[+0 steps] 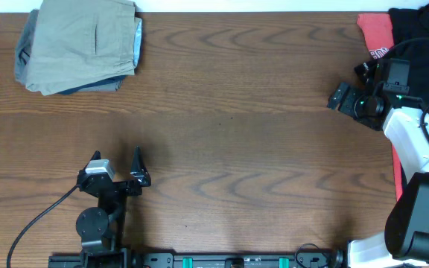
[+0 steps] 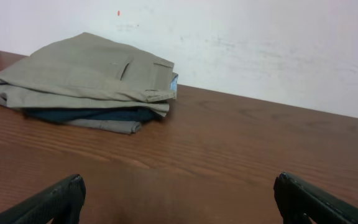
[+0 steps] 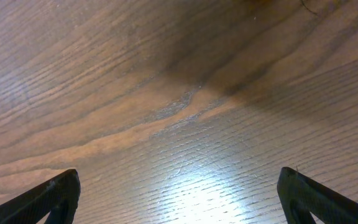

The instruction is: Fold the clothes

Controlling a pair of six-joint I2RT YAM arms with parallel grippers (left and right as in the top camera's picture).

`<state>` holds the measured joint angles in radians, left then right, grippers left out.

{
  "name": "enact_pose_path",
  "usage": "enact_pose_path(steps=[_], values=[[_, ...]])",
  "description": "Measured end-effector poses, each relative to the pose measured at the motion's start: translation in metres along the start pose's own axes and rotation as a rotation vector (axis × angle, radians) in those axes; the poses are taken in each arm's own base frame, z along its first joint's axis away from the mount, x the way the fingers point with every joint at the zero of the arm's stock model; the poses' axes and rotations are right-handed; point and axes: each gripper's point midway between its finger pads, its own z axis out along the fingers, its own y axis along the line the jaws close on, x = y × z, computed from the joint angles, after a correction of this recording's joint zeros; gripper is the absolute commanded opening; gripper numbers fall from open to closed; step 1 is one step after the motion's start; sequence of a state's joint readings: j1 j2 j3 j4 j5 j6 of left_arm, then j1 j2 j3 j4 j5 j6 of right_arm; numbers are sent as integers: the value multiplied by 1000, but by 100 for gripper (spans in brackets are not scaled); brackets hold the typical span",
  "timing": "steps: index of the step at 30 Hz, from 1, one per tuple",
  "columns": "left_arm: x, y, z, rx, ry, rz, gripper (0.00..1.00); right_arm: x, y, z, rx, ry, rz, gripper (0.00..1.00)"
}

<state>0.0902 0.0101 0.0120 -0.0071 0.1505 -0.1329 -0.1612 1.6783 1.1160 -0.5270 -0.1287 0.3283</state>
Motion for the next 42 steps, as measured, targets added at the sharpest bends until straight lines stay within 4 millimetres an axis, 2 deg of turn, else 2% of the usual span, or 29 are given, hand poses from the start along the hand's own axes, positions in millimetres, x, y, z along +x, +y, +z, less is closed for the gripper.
enact_pose_path(steps=[6, 10, 15, 19, 23, 27, 30, 37, 42], values=[[0, 0, 0, 0, 0, 0, 98, -2, 1, -4, -3, -10, -1, 99], [0, 0, 0, -1, 1, 0, 98, -9, 13, -29, -31, -74, -25, 99], [0, 0, 0, -1, 1, 0, 98, -15, 60, -95, -142, -232, -119, 99], [0, 0, 0, 0, 2, 0, 98, -7, 90, -144, -234, -336, -187, 99], [0, 0, 0, 0, 2, 0, 98, 13, 105, -177, -308, -397, -239, 99], [0, 0, 0, -1, 2, 0, 98, 31, 102, -198, -345, -448, -254, 99], [0, 0, 0, 0, 2, 0, 98, 44, 90, -204, -341, -479, -251, 99], [0, 0, 0, -1, 3, 0, 98, 76, 59, -190, -336, -606, -235, 99], [0, 0, 0, -1, 4, 2, 98, 89, 54, -188, -439, -785, -246, 99]])
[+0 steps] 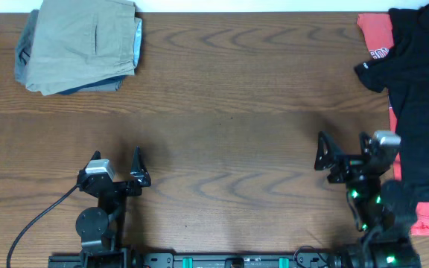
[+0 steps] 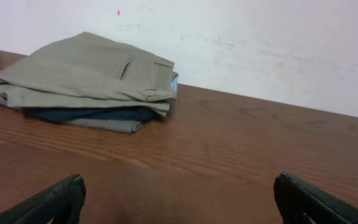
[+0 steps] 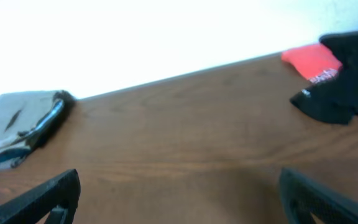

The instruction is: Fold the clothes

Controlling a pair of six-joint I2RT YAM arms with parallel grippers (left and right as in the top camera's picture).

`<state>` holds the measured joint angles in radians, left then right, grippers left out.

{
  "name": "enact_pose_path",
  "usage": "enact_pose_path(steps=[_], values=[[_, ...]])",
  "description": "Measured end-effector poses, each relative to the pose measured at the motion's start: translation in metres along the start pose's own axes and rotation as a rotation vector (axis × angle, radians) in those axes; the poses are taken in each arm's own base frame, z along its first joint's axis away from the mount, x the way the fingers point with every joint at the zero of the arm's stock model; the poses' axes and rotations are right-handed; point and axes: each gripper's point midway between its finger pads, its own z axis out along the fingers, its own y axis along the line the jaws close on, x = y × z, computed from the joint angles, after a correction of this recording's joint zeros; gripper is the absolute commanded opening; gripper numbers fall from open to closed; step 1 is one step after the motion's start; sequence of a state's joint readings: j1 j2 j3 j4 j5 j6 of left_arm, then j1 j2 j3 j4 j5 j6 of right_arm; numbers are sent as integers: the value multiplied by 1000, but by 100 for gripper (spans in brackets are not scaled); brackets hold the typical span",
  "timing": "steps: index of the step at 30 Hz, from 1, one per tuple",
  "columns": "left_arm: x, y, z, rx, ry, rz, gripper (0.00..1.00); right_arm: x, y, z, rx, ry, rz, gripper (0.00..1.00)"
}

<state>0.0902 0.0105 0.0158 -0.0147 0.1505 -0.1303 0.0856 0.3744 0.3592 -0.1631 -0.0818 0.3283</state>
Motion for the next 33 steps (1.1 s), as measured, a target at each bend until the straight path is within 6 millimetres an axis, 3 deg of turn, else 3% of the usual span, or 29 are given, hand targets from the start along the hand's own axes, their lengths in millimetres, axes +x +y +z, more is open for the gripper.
enact_pose_path(steps=[8, 13, 33], values=[[0, 0, 0, 0, 0, 0, 98, 53, -15, 2, -41, -60, -7, 99], [0, 0, 0, 0, 0, 0, 97, 68, -21, 4, -36, -60, -6, 99], [0, 0, 0, 0, 0, 0, 98, 63, -21, -4, -31, -102, -143, 99]])
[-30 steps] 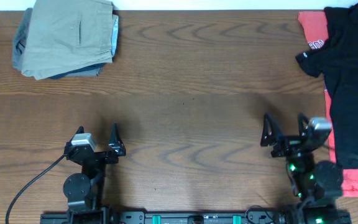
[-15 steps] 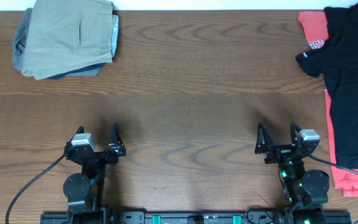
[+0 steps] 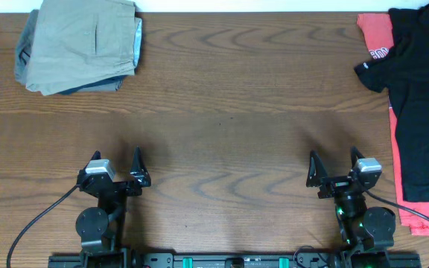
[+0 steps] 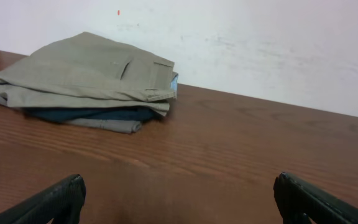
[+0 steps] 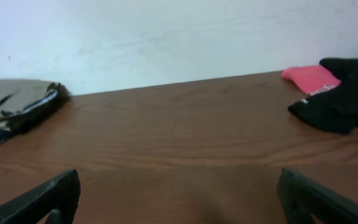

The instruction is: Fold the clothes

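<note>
A folded stack, khaki trousers [image 3: 80, 41] on top of darker garments, lies at the table's far left corner and shows in the left wrist view [image 4: 86, 78]. An unfolded black shirt [image 3: 423, 97] lies spread over a red garment [image 3: 375, 37] along the right edge; both appear in the right wrist view [image 5: 347, 93]. My left gripper [image 3: 118, 167] rests open near the front left, nothing between its fingers. At the front right my right gripper [image 3: 334, 170] stands open and empty, well short of the black shirt.
The wooden table [image 3: 229, 112] stretches between the stack and the unfolded clothes. A white wall [image 4: 260, 43] stands behind the far edge. A black cable [image 3: 36, 219] runs from the left arm's base.
My right gripper has drawn back a little toward the front edge and now sits level, facing the wall. The black shirt lies as before. The left arm has not moved.
My right gripper was open out by the black shirt at the far right, pointing down at the table. Then it was back near the front right, empty, with the shirt left spread out. Now it rests at the front edge. The left gripper stayed still throughout.
</note>
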Controlling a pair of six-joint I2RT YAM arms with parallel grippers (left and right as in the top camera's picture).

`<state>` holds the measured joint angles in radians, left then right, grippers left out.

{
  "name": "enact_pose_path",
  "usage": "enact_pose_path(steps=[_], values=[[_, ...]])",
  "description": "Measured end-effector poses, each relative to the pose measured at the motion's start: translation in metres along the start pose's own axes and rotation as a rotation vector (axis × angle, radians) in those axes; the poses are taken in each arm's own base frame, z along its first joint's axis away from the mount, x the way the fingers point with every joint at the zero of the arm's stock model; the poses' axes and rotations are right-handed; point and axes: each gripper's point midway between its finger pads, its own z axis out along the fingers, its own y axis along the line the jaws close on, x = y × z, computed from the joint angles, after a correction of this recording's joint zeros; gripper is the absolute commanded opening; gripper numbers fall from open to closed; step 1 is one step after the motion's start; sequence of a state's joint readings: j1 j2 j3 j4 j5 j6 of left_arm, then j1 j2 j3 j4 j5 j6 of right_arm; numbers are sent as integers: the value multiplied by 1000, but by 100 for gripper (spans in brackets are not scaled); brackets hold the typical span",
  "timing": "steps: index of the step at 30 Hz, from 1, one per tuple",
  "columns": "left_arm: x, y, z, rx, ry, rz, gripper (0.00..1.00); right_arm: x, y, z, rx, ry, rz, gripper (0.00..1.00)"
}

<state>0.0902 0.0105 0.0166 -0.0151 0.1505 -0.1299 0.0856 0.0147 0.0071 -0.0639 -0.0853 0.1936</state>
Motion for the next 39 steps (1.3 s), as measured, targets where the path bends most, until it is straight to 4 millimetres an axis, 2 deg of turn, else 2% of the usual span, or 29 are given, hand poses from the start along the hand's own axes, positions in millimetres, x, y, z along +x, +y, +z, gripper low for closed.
enact_pose_path(steps=[11, 39], values=[[0, 0, 0, 0, 0, 0, 98, 0, 0, 0, 0, 0, -64, 99], [0, 0, 0, 0, 0, 0, 98, 0, 0, 0, 0, 0, -69, 99]])
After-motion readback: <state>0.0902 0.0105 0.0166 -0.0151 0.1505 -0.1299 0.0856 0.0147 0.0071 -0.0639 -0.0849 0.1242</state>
